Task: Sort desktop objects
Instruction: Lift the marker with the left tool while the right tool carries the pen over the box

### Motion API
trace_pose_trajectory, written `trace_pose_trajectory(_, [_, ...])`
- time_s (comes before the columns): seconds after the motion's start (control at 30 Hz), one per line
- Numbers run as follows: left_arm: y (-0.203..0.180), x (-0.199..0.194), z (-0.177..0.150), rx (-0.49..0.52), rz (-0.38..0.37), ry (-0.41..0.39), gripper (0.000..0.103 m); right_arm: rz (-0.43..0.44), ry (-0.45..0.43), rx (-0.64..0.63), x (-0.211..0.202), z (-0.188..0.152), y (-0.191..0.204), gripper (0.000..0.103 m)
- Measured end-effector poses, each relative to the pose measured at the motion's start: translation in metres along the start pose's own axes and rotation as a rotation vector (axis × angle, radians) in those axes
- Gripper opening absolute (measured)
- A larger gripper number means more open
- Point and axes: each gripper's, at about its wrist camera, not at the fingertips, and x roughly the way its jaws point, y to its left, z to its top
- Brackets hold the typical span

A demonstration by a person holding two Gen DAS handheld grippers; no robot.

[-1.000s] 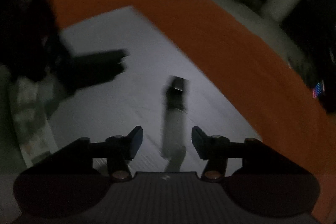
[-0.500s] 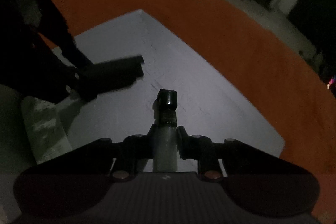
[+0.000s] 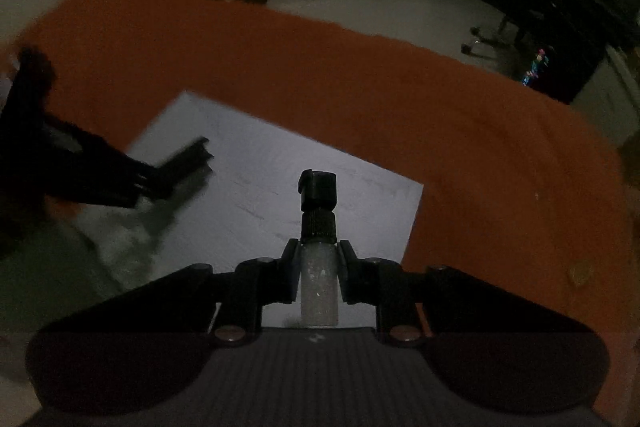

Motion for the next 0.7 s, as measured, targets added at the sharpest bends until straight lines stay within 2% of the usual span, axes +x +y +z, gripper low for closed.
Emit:
trace_pose_trajectory(0.13, [0.001, -0.009, -0.004, -0.002, -0.011, -0.022, 0.021, 0.043, -0.049, 0.028, -0.05, -0.015, 0.002, 0.021])
trace_pose_trajectory(0.37, [0.007, -0.001, -0.005, -0.005, -0.002, -0.015, 0.021, 0.125, -0.076, 0.105, -0.098, -0.039, 0.018, 0.021])
trace_pose_trajectory(0.6, [0.01, 0.001, -0.007, -0.003, 0.01, -0.021, 0.021, 0.167, -0.037, 0.116, -0.106, -0.077, 0.039, 0.021])
trace_pose_trajectory(0.7, [0.009, 0.0, -0.008, 0.003, 0.015, -0.019, 0.021, 0.179, 0.051, 0.136, -0.082, -0.105, 0.046, 0.021])
